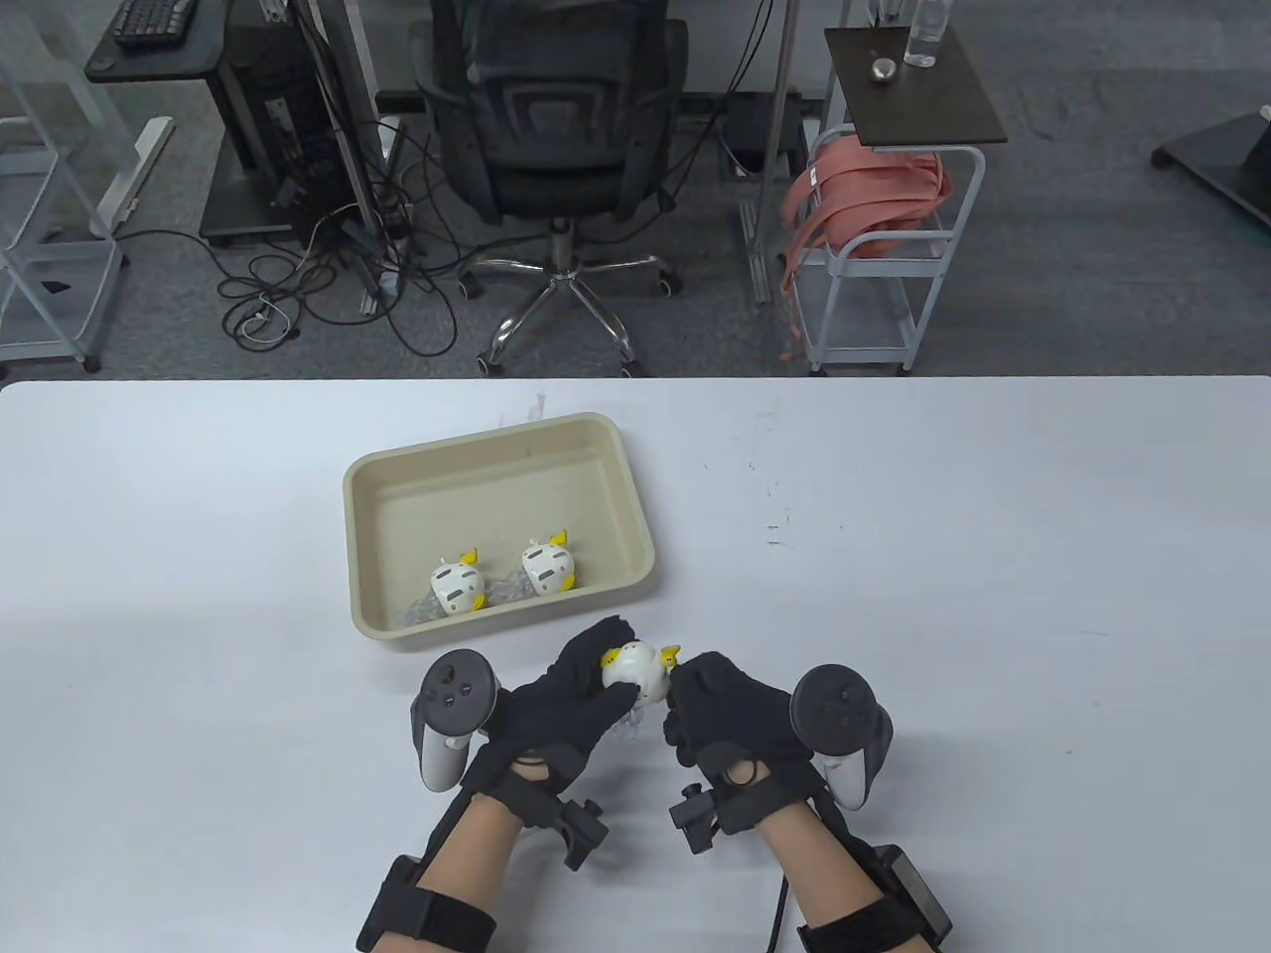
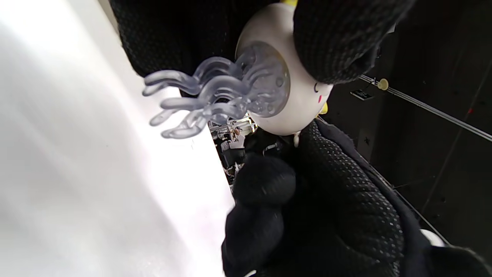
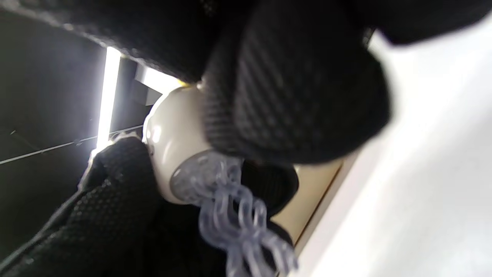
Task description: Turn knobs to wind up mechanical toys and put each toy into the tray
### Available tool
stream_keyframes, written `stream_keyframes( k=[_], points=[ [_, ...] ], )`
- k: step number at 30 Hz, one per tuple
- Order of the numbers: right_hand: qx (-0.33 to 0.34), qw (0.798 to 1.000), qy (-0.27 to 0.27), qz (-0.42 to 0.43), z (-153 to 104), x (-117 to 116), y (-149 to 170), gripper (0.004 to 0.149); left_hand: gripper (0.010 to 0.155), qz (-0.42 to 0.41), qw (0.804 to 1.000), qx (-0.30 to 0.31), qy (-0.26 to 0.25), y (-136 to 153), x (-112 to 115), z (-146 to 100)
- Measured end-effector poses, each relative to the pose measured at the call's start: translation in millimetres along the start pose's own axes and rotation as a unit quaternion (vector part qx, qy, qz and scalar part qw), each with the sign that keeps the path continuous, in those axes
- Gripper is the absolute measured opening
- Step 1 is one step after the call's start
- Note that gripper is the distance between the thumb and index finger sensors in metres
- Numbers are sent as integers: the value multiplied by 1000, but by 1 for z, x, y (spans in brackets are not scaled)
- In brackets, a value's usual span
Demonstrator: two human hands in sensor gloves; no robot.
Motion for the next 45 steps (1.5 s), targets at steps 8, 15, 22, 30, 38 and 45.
stream_keyframes(
  k=[8,15,22,30,38,45],
  points=[
    [53,997,-40,-42,-1,-12,-13,50,71,-43,998,-35,-22,7,-5,-1],
    [112,979,-22,-168,-5,-14,-28,46,71,-108,991,-73,3,15,-2,-2],
    [100,984,-9,-150,-4,-8,-25,44,71,-95,993,-68,12,15,1,-1],
    [-5,999,-33,31,2,-1,1,43,69,-45,999,-17,21,4,2,0],
    [-56,986,-58,148,4,-3,17,43,68,-23,999,20,11,-4,0,-1],
    [-43,992,-44,112,3,-2,14,44,68,-7,1000,18,-2,-4,-1,-1]
  ],
)
Point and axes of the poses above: the tracker on the back of each hand, its own y axis roughly to the little-finger side, its own z axis roughly from the wrist to the fingertips, x = y × z, the point moved 2 cm from there along z, roughly from the wrist to the fingertips, and after that the axes turned 12 degrees about -y, right-handed, at the moved point
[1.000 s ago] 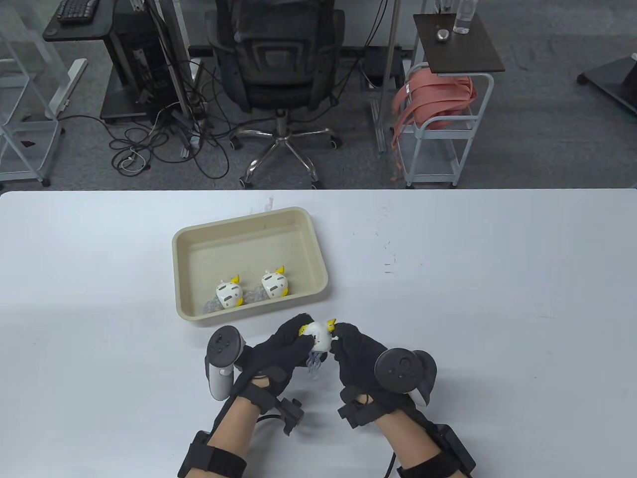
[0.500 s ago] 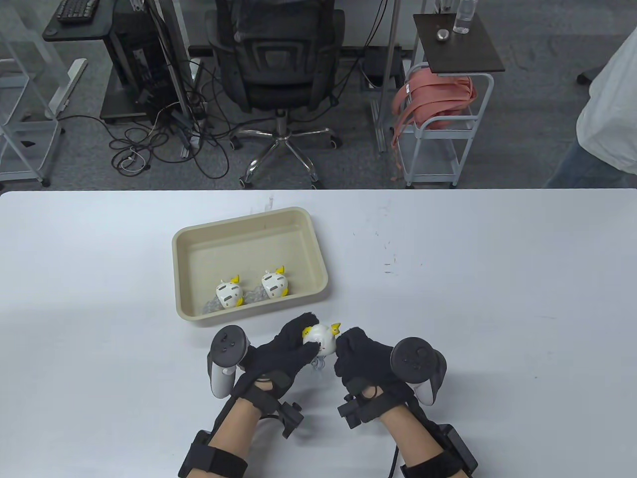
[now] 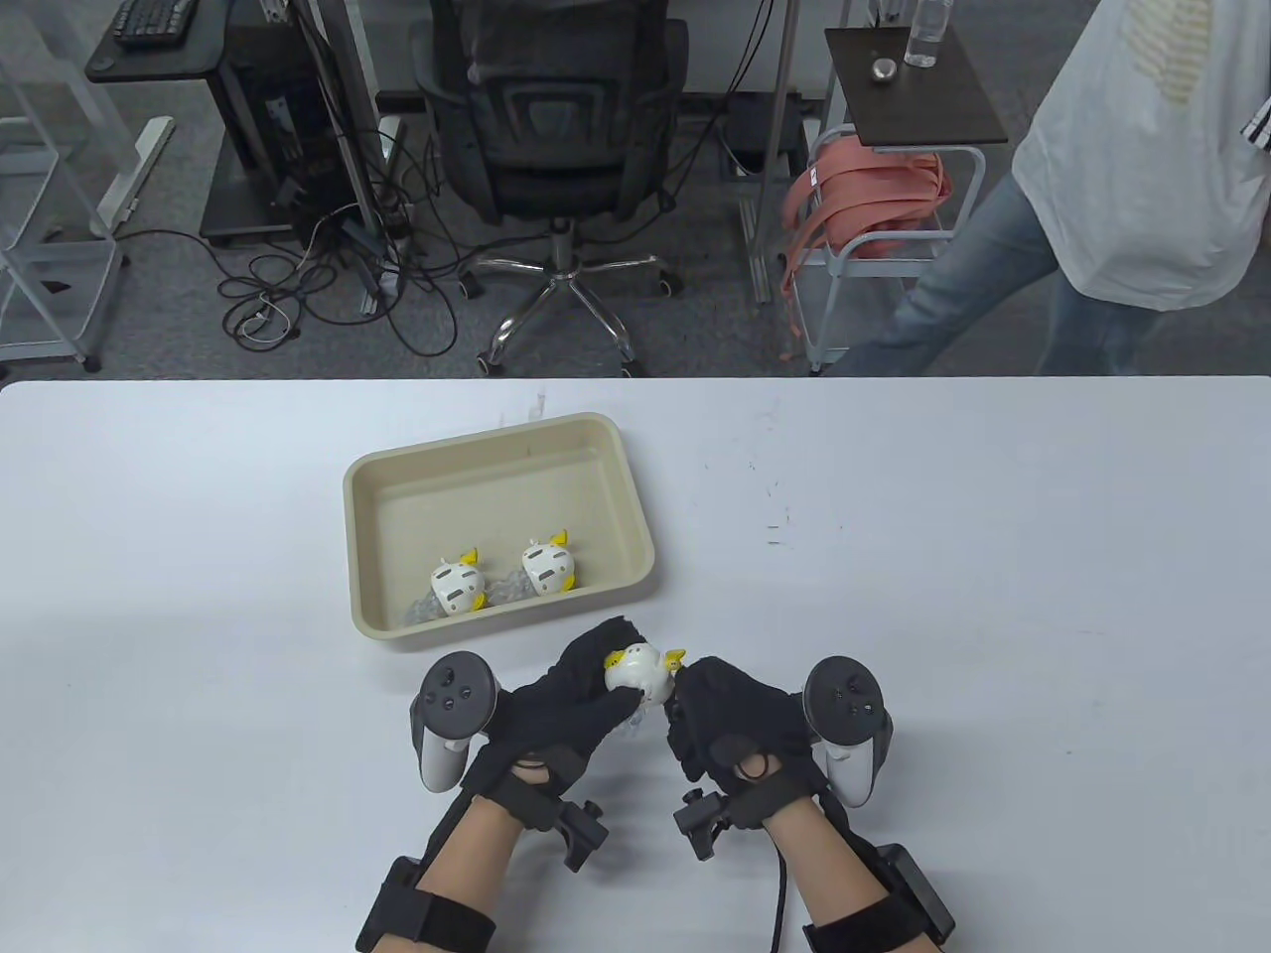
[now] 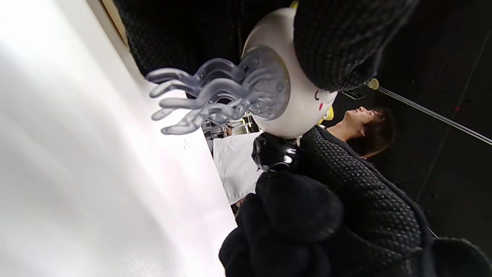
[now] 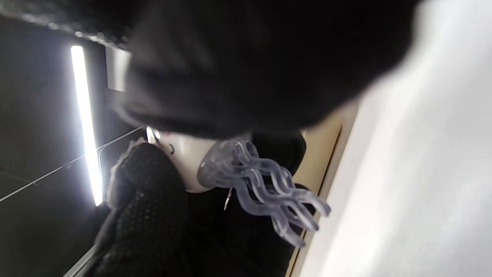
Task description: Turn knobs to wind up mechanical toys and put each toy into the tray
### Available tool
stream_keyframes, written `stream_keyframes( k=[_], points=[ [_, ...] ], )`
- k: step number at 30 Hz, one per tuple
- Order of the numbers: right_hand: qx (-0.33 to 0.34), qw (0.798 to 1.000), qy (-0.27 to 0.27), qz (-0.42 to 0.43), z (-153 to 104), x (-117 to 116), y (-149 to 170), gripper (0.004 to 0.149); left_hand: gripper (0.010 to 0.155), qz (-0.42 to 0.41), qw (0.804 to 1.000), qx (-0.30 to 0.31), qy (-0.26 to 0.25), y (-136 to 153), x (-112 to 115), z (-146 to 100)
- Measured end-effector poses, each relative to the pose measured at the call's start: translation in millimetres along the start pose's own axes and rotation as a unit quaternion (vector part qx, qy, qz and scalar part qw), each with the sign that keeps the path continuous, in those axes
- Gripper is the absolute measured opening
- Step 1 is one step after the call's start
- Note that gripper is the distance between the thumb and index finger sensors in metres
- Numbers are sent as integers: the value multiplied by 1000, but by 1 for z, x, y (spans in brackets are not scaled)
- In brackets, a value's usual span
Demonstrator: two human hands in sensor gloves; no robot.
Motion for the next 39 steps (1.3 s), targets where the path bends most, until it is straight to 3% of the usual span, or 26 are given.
stream_keyframes(
  k=[3,10,18,23,30,39],
  points=[
    [27,998,32,-46,-3,0,-8,44,68,8,1000,-10,-11,1,-2,0],
    [76,994,-14,-73,-2,-12,-19,48,69,-34,997,-50,-38,9,-7,-1],
    [142,961,32,-233,-11,-16,-39,45,71,-87,993,-74,-18,13,-3,-3],
    [110,975,48,-188,-10,-7,-32,43,71,-62,997,-54,-4,9,3,-2],
    [25,998,9,-62,-3,1,-12,43,69,12,1000,-3,-7,-2,2,-2],
    [23,996,10,-91,-1,0,-10,50,68,94,995,23,-28,-16,-7,1]
  ],
)
Point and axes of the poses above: the tracker on the back of each hand, its own y axis roughly to the little-finger side, its own z axis roughly from the wrist to the fingertips, x = y × z, the point moved 2 cm from there along z, roughly from the wrist to the fingertips, and after that the axes turned 12 degrees about -y, right-handed, at the moved point
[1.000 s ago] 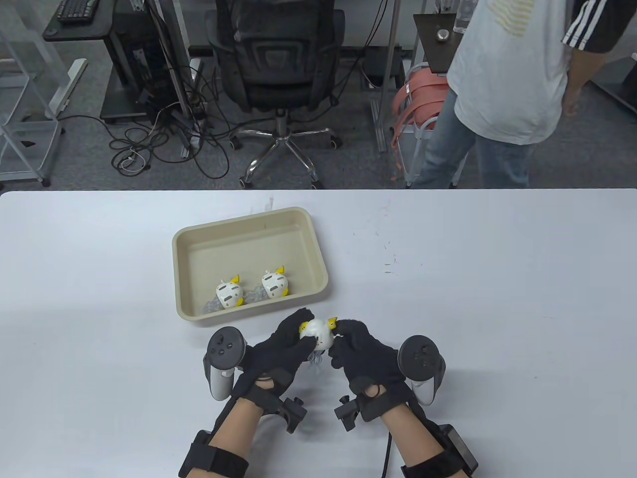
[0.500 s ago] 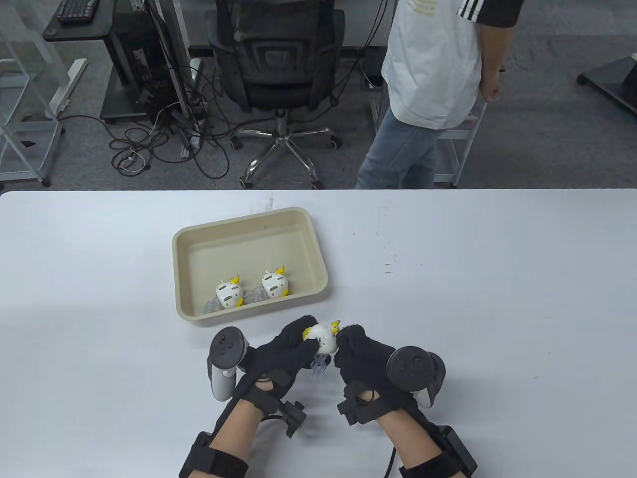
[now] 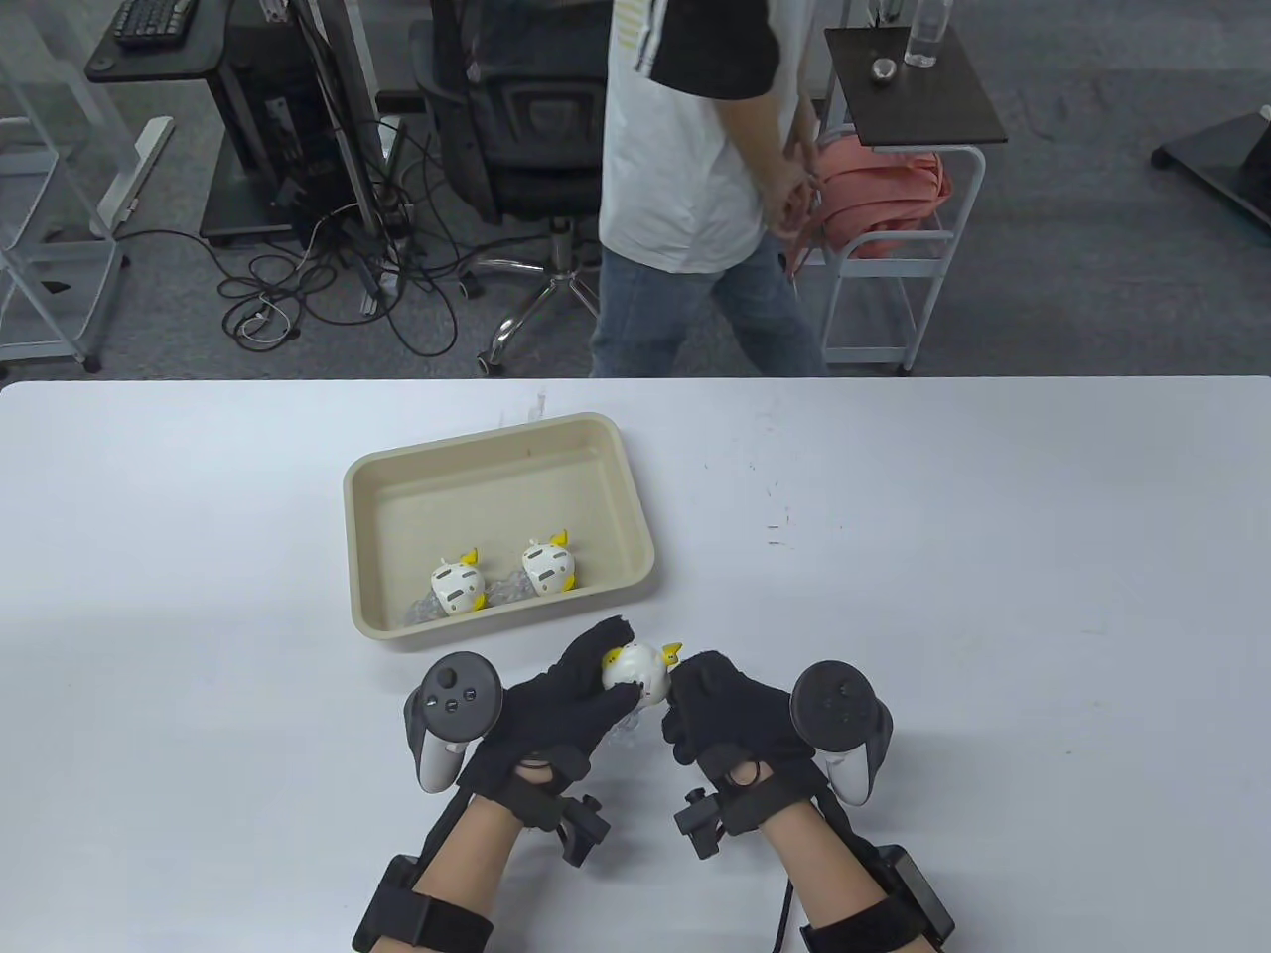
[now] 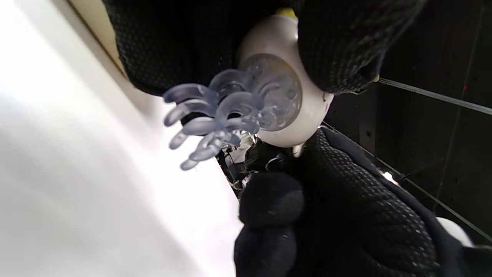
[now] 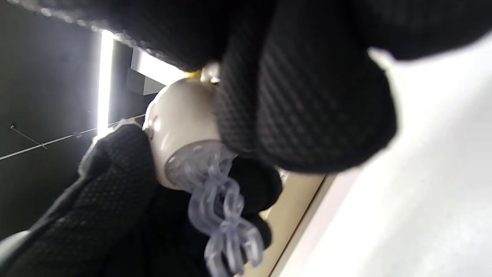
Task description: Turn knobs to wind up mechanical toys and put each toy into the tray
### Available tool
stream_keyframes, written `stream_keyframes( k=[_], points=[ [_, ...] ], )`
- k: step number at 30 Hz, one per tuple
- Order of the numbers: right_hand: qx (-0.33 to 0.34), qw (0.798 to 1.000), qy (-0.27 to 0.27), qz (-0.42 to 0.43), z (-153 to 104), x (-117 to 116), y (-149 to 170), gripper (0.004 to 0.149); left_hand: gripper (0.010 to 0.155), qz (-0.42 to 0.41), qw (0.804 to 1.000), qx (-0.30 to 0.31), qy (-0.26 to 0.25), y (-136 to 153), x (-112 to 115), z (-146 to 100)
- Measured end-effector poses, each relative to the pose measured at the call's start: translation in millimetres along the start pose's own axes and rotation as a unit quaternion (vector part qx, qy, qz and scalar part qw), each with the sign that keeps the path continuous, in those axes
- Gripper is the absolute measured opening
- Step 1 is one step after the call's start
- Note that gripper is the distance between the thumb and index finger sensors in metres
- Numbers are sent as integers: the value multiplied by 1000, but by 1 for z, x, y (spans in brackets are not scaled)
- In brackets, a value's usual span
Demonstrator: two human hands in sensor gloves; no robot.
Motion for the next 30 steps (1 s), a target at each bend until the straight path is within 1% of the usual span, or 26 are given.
stream_keyframes(
  k=[4,6,8,9,13,15,16,17,18,19,22,23,25,28,30],
  points=[
    [-1,1000,12,-13,-2,7,0,63,68,66,997,2,-45,-12,-18,9],
    [-2,1000,15,-13,-3,8,0,69,67,107,991,6,-76,-20,-30,16],
    [-4,1000,13,-11,-3,9,1,73,67,163,982,12,-98,-28,-40,26],
    [-4,1000,14,-11,-3,10,1,75,67,200,974,10,-107,-32,-45,33],
    [-2,1000,13,-9,-3,11,1,80,66,295,946,6,-131,-36,-56,55],
    [2,1000,14,-12,-4,11,1,82,66,351,925,-2,-144,-32,-60,67],
    [4,1000,14,-12,-4,11,1,83,66,374,916,-6,-144,-30,-61,72],
    [4,1000,14,-13,-4,10,1,84,66,407,902,-13,-145,-24,-62,78],
    [5,1000,12,-14,-4,10,1,84,67,423,894,-18,-143,-20,-62,81],
    [5,1000,9,-16,-4,10,1,85,67,447,883,-27,-141,-13,-62,86],
    [5,1000,4,-21,-4,9,1,86,66,492,860,-34,-132,-2,-59,96],
    [4,1000,1,-22,-4,8,1,87,66,502,855,-34,-129,0,-57,99],
    [3,1000,-4,-21,-3,7,2,87,66,532,838,-30,-118,6,-50,104],
    [3,1000,-5,-20,-3,7,2,88,65,571,813,-26,-109,12,-42,108],
    [3,1000,-4,-19,-3,7,2,87,65,588,802,-26,-106,16,-38,109]
  ],
)
Point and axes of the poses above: the tracker on the back of each hand, its own y axis roughly to the little-finger side, its own z axis roughly from the wrist to the fingertips, x = y × z, the point moved 2 cm from there along z, roughly from the wrist to the fingertips, and after that the axes turned 12 degrees about -y, right-handed, at the moved point
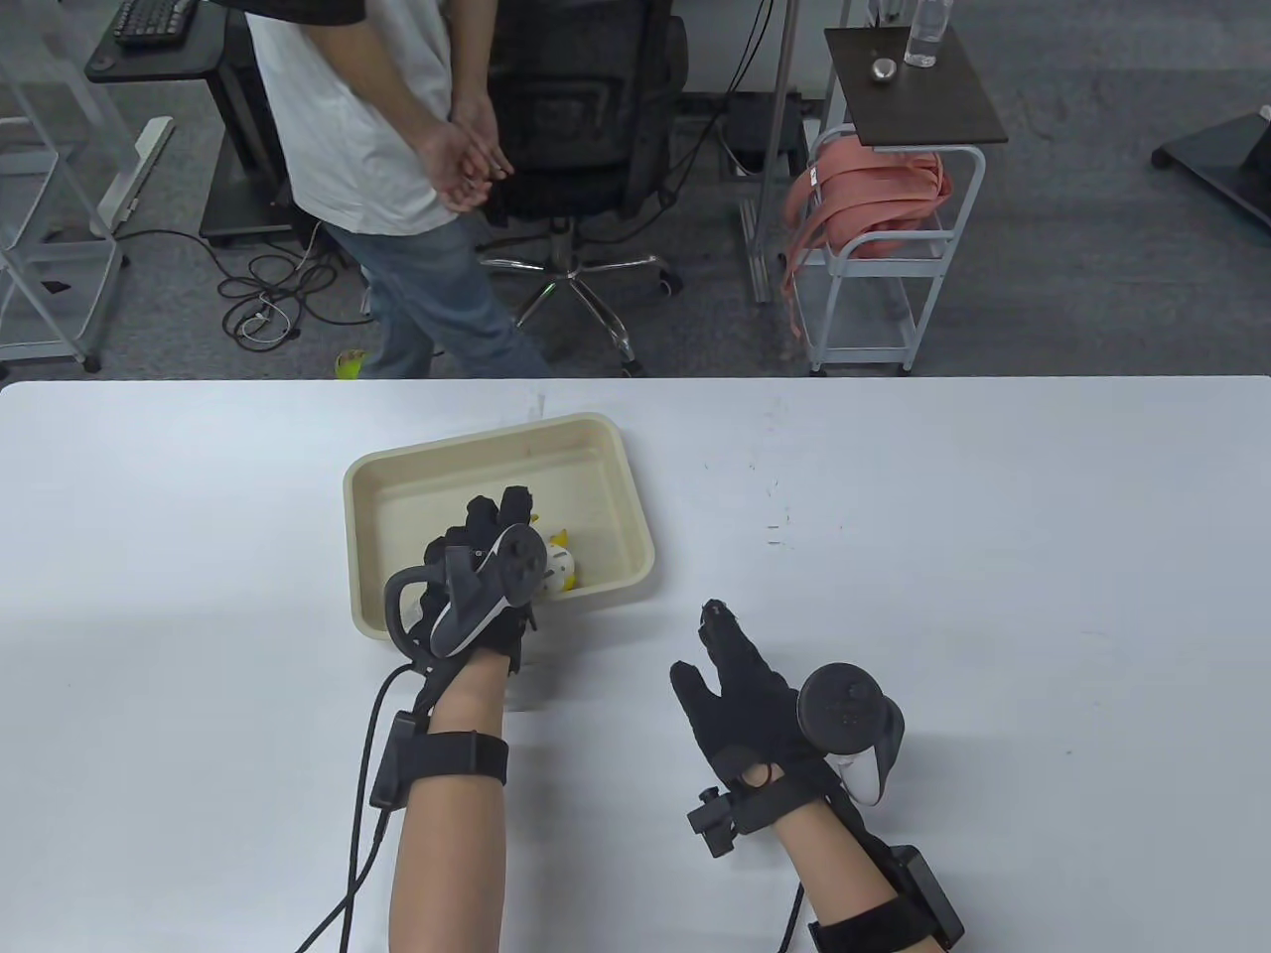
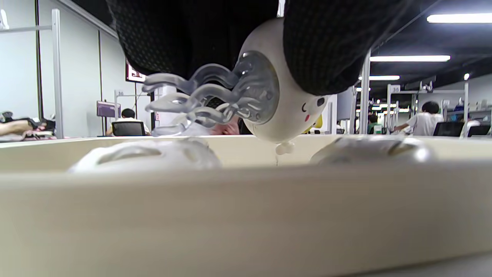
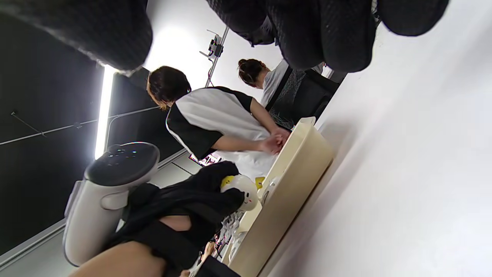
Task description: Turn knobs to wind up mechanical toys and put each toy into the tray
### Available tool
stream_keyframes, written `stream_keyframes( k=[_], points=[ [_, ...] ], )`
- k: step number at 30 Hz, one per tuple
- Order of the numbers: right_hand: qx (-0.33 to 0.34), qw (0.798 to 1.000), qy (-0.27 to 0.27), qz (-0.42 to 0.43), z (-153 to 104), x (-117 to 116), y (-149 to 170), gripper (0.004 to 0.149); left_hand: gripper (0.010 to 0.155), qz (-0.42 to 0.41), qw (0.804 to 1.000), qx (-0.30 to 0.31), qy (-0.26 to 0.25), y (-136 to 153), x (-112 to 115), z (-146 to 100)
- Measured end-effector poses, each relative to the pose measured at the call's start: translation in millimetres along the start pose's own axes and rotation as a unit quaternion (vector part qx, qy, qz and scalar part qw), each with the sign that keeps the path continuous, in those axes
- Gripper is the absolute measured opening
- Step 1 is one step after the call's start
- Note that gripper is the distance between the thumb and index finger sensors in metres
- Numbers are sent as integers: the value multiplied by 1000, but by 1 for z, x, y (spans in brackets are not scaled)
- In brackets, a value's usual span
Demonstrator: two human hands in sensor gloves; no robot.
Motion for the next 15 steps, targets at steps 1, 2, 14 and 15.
stream_keyframes(
  k=[1,2,14,15],
  points=[
    [0,1000,-1,1,0,0,0,87,64,7,1000,3,0,-1,4,-1],
    [0,1000,-2,1,0,-1,0,87,64,20,1000,7,0,-3,8,-3],
    [-13,1000,-18,-12,0,-3,2,89,61,-48,998,-12,45,1,5,-10],
    [-14,1000,-19,-11,0,-3,2,89,62,-56,997,-13,43,4,0,-10]
  ],
)
Point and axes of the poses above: the tracker on the back of each hand, its own y axis roughly to the little-finger side, its own z axis roughly from the wrist to the fingertips, x = y × z, the point moved 2 cm from there along z, roughly from the wrist to the fingertips, and after that the axes turned 12 degrees about -y, right-handed, at the moved point
